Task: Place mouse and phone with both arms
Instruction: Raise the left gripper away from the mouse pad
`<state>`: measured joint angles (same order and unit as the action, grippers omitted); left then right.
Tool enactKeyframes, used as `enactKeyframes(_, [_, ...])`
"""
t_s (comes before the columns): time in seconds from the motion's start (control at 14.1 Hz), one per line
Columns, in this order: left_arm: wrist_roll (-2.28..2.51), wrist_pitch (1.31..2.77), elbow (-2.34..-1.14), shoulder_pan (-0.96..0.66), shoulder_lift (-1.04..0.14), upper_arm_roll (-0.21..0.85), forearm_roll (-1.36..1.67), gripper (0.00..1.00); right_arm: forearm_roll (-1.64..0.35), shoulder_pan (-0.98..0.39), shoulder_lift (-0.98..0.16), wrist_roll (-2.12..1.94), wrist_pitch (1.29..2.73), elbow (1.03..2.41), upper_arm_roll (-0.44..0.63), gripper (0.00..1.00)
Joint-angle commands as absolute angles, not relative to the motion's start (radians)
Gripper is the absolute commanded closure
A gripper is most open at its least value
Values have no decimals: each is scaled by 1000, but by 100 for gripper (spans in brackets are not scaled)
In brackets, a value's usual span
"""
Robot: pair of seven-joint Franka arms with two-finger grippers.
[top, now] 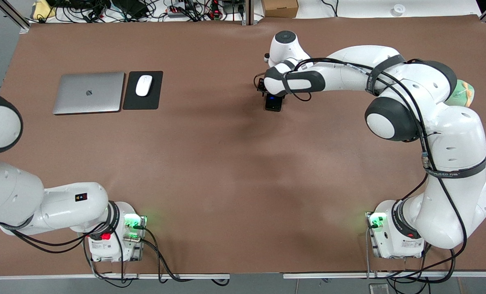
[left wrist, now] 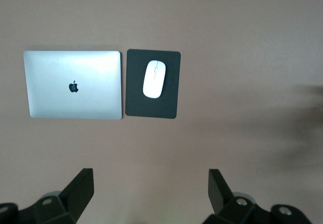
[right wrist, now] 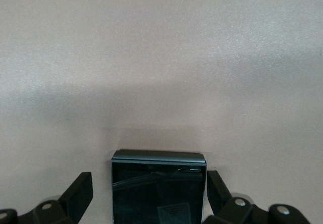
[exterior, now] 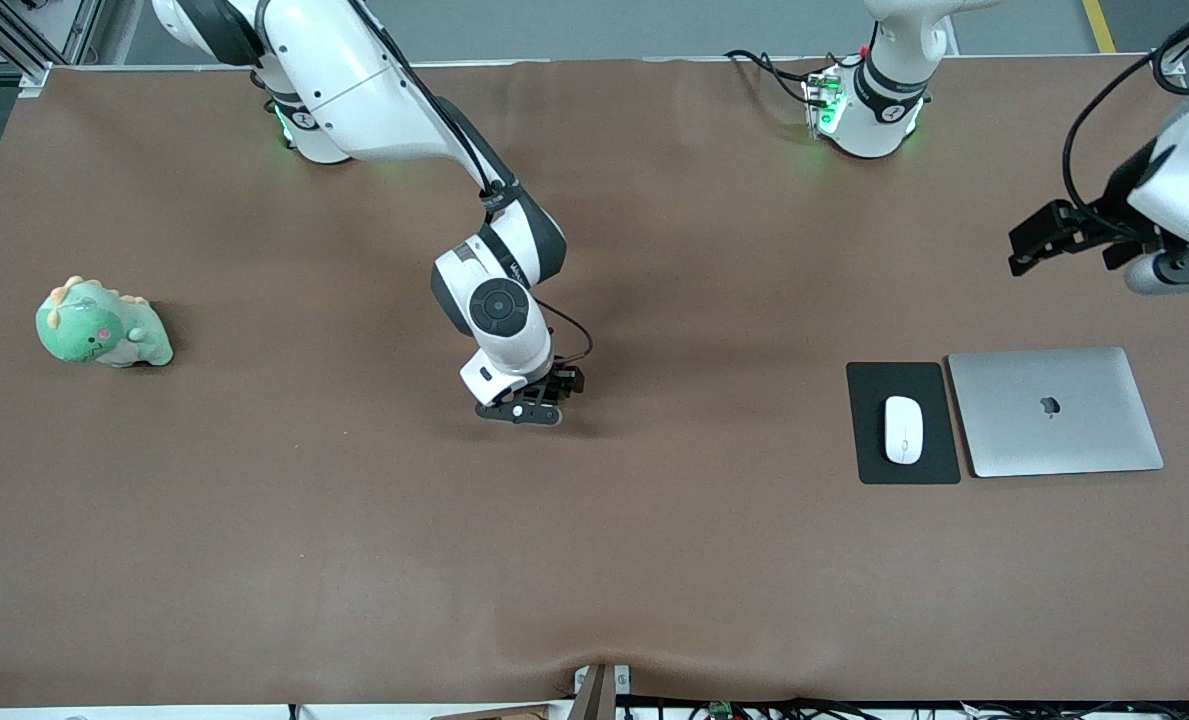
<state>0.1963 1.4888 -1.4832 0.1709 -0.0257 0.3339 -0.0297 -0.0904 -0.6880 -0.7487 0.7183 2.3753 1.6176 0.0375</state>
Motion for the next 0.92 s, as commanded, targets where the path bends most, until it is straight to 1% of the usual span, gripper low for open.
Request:
enactKeyframes(0.0, [178, 1500, -1569, 140, 50, 288, 0, 0, -74, -684, -752, 753, 2365, 1615, 35, 0])
enactKeyframes(0.21, [179, 1512, -1626, 112, 90, 245, 31, 0, -74, -683, -758, 762, 2370, 1615, 34, 0])
enactKeyframes(0.43, [198, 1503, -1623, 107, 94, 245, 31, 0, -71, -683, -776, 761, 2382, 1614, 34, 0])
enactKeyframes(0.5, [202, 1487, -1614, 92, 94, 235, 29, 0, -71, -681, -776, 761, 2384, 1612, 35, 2])
enactKeyframes(0.57, [207, 1479, -1612, 80, 92, 216, 28, 0, -71, -680, -776, 761, 2385, 1611, 35, 32])
enactKeyframes(0.64, [219, 1477, -1614, 80, 94, 215, 28, 0, -71, -677, -776, 761, 2384, 1611, 35, 53])
enactKeyframes(0.71, [224, 1477, -1614, 75, 94, 215, 29, 0, -72, -667, -772, 761, 2382, 1608, 34, 64])
enactKeyframes(0.85, [225, 1477, -1612, 46, 94, 192, 28, 0, -74, -646, -759, 755, 2375, 1605, 34, 66])
